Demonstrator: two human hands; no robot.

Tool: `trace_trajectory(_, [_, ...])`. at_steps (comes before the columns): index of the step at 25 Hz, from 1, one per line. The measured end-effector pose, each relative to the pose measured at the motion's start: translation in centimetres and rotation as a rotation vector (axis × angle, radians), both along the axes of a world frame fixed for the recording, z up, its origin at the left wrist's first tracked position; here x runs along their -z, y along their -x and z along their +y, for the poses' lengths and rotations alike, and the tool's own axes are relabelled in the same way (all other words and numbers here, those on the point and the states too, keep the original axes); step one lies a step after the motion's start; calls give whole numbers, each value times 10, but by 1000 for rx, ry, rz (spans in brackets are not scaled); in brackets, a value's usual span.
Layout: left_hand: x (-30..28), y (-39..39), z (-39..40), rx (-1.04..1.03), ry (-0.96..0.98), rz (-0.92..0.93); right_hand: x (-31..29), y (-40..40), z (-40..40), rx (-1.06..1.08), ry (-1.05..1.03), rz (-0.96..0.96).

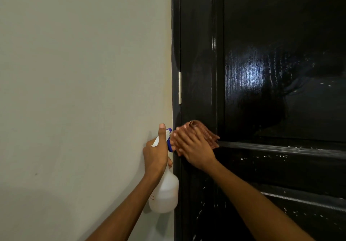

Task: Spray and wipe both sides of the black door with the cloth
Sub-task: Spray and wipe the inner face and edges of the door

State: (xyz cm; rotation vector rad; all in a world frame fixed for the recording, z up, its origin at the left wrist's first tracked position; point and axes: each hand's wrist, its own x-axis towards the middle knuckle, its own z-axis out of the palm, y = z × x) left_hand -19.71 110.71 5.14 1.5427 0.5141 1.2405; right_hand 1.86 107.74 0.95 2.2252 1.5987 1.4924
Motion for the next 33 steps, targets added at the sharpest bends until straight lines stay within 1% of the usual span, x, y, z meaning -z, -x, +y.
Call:
trace_trajectory(3, [18, 4, -5, 57, 54, 13, 92, -20, -34, -63, 298, -90])
trace_trajectory(4, [25, 5, -9, 82, 82, 13, 111, -25, -52, -74, 350, -126])
trace_trajectory(6, [41, 3, -15, 113, 106, 15, 117, -30, -84, -64, 355, -154])
trace_trajectory(7, [47, 2, -18, 117, 116, 14, 108, -32, -97, -43, 306, -148])
trace_trajectory(9, [54, -4, -23, 123, 141, 2, 72, -33, -115, 3, 100, -116])
trace_trajectory(12, [49, -12, -29, 149, 157, -18, -7, -26, -111, 80, -278, -53])
trace_trajectory(13, [47, -14, -31, 149, 152, -25, -35, -23, -104, 99, -362, -28])
trace_trajectory(15, [40, -18, -34, 136, 130, -37, -77, -14, -85, 134, -426, 52])
trace_trajectory(16, [37, -20, -35, 127, 120, -41, -83, -12, -75, 140, -440, 91])
trace_trajectory(17, [36, -21, -36, 120, 115, -39, -77, -12, -70, 134, -457, 117])
trace_trajectory(19, [37, -25, -39, 137, 125, -33, -35, -16, -78, 122, -431, 108])
trace_trajectory(22, [42, -31, -45, 156, 128, -8, 44, -24, -114, 116, -247, 20])
trace_trajectory(24, [47, -36, -51, 166, 132, -8, 55, -34, -143, 100, -217, -36])
trace_trajectory(26, [51, -40, -55, 189, 154, -7, 50, -42, -175, 120, -301, -28])
trace_trajectory(29, [48, -43, -56, 241, 205, 12, 58, -49, -216, 217, -562, 74])
trace_trajectory(31, [44, -44, -56, 252, 195, 26, 67, -45, -211, 261, -715, 139])
trace_trajectory(32, [42, -44, -56, 249, 185, 28, 67, -41, -198, 267, -726, 155])
trace_trajectory(33, [40, -43, -56, 242, 176, 26, 64, -37, -179, 249, -690, 154])
